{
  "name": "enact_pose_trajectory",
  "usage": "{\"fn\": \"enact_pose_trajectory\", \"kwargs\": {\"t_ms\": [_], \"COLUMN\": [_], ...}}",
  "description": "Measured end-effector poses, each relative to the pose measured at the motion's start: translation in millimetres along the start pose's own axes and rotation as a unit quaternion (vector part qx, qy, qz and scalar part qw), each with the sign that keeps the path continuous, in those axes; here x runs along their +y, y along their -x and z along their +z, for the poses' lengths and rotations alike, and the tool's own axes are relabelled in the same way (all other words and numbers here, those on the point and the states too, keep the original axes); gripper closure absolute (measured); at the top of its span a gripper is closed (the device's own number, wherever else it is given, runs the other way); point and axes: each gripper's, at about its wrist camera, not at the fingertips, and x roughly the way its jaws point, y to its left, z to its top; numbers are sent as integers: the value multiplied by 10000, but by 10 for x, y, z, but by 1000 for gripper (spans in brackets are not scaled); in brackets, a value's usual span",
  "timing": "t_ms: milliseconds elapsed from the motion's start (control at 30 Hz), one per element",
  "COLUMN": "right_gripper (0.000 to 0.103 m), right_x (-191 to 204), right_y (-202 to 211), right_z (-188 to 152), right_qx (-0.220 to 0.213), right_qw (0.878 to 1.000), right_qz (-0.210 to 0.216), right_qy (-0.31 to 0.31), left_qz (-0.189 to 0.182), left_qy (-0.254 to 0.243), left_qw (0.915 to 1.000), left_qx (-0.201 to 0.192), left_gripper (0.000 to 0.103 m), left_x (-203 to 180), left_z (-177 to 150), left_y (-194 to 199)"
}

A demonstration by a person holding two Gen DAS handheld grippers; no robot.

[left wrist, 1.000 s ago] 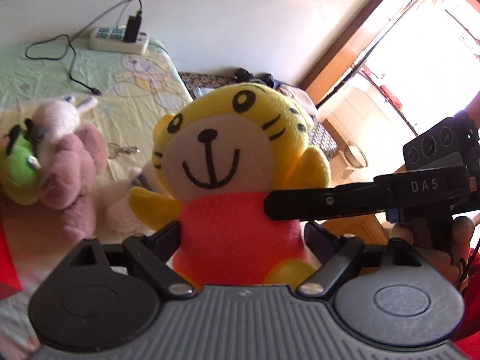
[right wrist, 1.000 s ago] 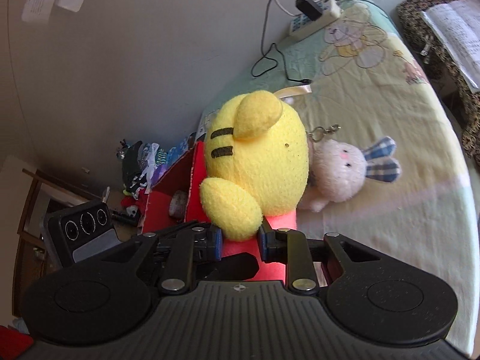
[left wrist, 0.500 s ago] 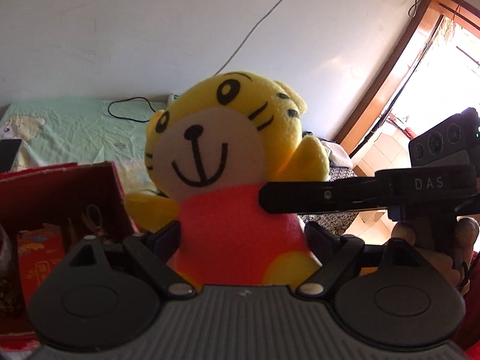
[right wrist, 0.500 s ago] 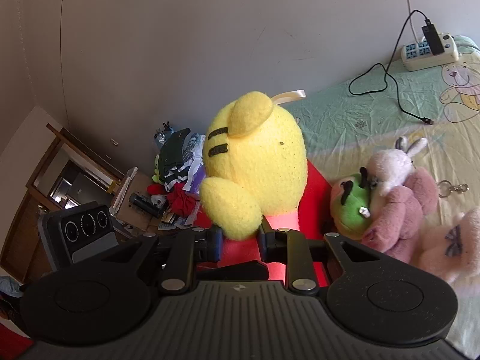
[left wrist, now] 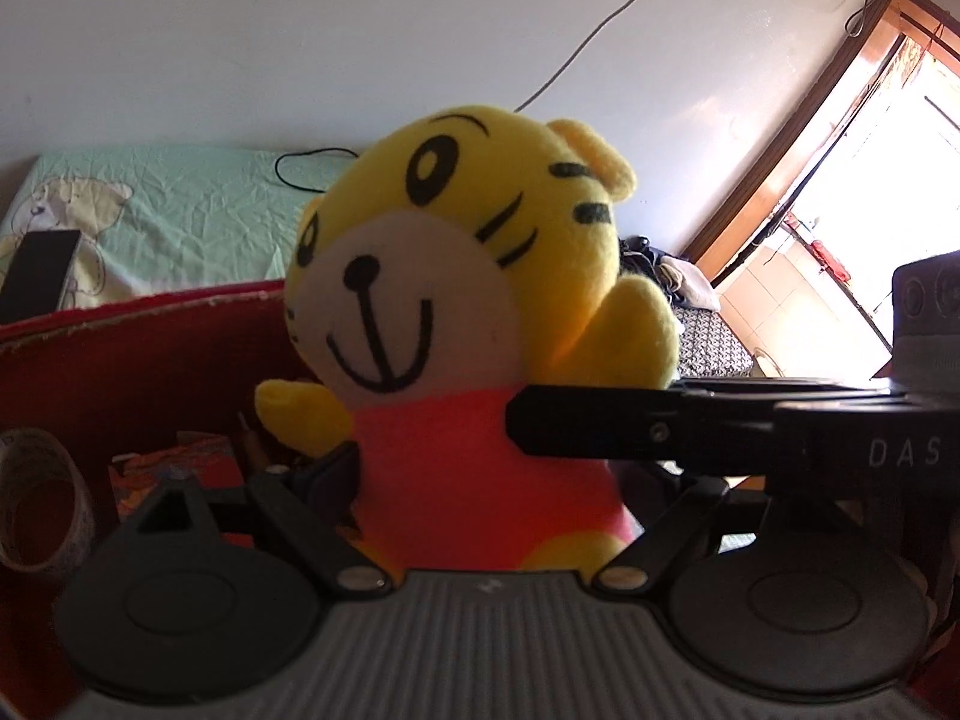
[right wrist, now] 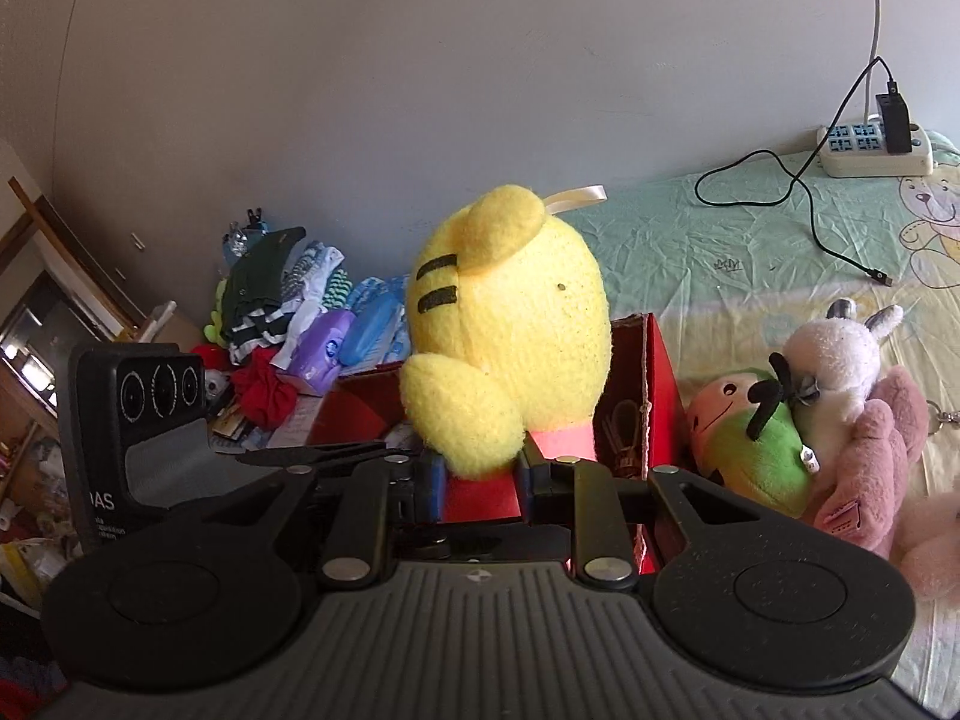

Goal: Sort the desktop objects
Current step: 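Lift the tiger plush with both grippers and carry it to the red box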

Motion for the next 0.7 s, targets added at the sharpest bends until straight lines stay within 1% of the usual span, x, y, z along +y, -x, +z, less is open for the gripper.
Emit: {"fn": "enact_pose_trajectory", "kwargs": {"t_ms": [167,267,367,467,600,700], "right_gripper": [79,79,79,79,79,79], "right_x": [15,28,24,72,84,79], "right_y": [-229,-319,-394,-461,-585,-694], "right_z": [-94,-139,-125,-83,44,81], "right_qx": [103,160,281,512,968,1142], "right_qw": [9990,9978,9957,9930,9865,9819], "right_qz": [-430,-650,-886,-1061,-1306,-1466], "right_qy": [8,20,5,121,211,371], "left_qz": [58,14,-50,-124,-198,-244], "left_qy": [-96,-46,10,31,59,130], "left_qw": [9992,9983,9973,9964,9950,9944], "left_qx": [385,587,734,843,977,1020], "left_gripper": [16,16,16,16,16,15], "left_x": [158,252,326,344,337,359], "left_z": [-56,-120,-113,-116,-140,-139], "left_y": [-208,-305,-369,-443,-526,-552]}}
